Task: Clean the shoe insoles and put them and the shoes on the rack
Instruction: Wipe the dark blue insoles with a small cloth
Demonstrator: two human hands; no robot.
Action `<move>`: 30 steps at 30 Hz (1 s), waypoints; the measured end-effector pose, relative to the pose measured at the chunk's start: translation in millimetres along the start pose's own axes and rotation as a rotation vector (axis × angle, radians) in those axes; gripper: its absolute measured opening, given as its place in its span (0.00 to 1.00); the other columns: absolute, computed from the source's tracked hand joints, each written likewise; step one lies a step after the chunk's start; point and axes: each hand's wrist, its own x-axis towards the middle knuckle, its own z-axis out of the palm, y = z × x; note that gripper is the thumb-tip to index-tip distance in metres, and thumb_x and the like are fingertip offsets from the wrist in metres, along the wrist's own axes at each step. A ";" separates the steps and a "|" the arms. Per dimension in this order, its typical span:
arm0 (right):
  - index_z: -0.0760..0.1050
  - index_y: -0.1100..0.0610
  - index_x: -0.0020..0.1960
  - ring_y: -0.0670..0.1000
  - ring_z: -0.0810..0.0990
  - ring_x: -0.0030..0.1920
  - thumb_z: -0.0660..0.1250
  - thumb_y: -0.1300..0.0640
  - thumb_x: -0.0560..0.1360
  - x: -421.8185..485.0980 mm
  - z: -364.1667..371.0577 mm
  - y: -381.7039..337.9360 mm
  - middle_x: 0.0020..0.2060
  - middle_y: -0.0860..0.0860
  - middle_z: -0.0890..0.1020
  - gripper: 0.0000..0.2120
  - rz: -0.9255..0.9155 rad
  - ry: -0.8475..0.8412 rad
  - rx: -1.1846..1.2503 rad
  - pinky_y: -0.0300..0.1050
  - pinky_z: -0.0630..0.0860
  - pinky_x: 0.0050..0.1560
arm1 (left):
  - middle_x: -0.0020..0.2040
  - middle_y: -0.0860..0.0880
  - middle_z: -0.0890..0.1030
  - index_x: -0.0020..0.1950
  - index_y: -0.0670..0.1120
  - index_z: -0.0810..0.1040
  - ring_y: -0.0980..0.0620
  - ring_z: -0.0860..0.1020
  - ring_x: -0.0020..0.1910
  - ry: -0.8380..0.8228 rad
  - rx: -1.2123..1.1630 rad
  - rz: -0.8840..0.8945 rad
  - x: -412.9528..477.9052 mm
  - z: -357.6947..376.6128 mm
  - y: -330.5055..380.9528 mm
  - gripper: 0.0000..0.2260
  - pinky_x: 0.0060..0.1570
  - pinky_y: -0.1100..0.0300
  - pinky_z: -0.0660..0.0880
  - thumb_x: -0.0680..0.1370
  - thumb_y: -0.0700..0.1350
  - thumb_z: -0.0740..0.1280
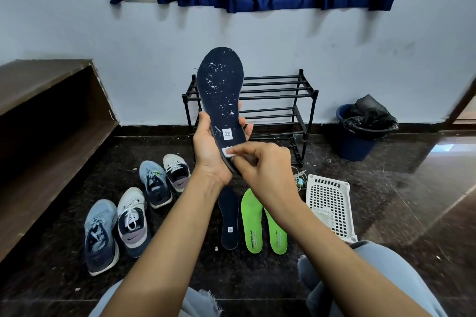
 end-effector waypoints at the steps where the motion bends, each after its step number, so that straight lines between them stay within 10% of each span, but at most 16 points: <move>1: 0.85 0.53 0.44 0.41 0.80 0.37 0.71 0.64 0.70 -1.1 0.0 -0.3 0.34 0.50 0.85 0.08 -0.002 0.014 0.012 0.24 0.69 0.42 | 0.50 0.46 0.81 0.57 0.40 0.79 0.53 0.75 0.38 -0.002 0.000 0.000 0.1 -0.5 0.2 0.29 0.49 0.56 0.76 0.83 0.60 0.48; 9: 0.84 0.56 0.42 0.53 0.83 0.41 0.68 0.65 0.66 15.7 12.7 -2.9 0.38 0.51 0.85 0.09 -0.215 0.237 -0.131 0.46 0.76 0.48 | 0.40 0.47 0.81 0.56 0.43 0.79 0.52 0.79 0.41 0.030 0.086 -0.064 -6.0 4.5 -12.3 0.30 0.48 0.61 0.77 0.82 0.63 0.46; 15: 0.84 0.57 0.44 0.37 0.78 0.40 0.71 0.67 0.68 1.7 4.7 -1.4 0.37 0.51 0.85 0.09 -0.107 0.069 -0.010 0.22 0.68 0.43 | 0.41 0.46 0.82 0.56 0.40 0.80 0.52 0.79 0.34 0.013 0.047 -0.002 -2.1 -0.2 -2.0 0.29 0.48 0.57 0.76 0.83 0.60 0.48; 24: 0.84 0.57 0.43 0.52 0.82 0.39 0.68 0.66 0.67 21.8 6.6 0.8 0.39 0.51 0.85 0.09 -0.169 0.211 -0.118 0.48 0.78 0.46 | 0.48 0.47 0.80 0.59 0.44 0.76 0.52 0.81 0.43 0.063 0.071 -0.088 -7.8 5.7 -24.4 0.26 0.42 0.64 0.80 0.81 0.63 0.50; 30: 0.84 0.58 0.44 0.34 0.78 0.39 0.70 0.69 0.68 -0.9 1.4 1.1 0.37 0.51 0.85 0.09 -0.113 0.097 -0.014 0.22 0.68 0.43 | 0.39 0.47 0.83 0.53 0.41 0.80 0.52 0.80 0.31 0.053 0.076 -0.010 -1.9 2.5 -10.1 0.28 0.51 0.57 0.75 0.83 0.60 0.48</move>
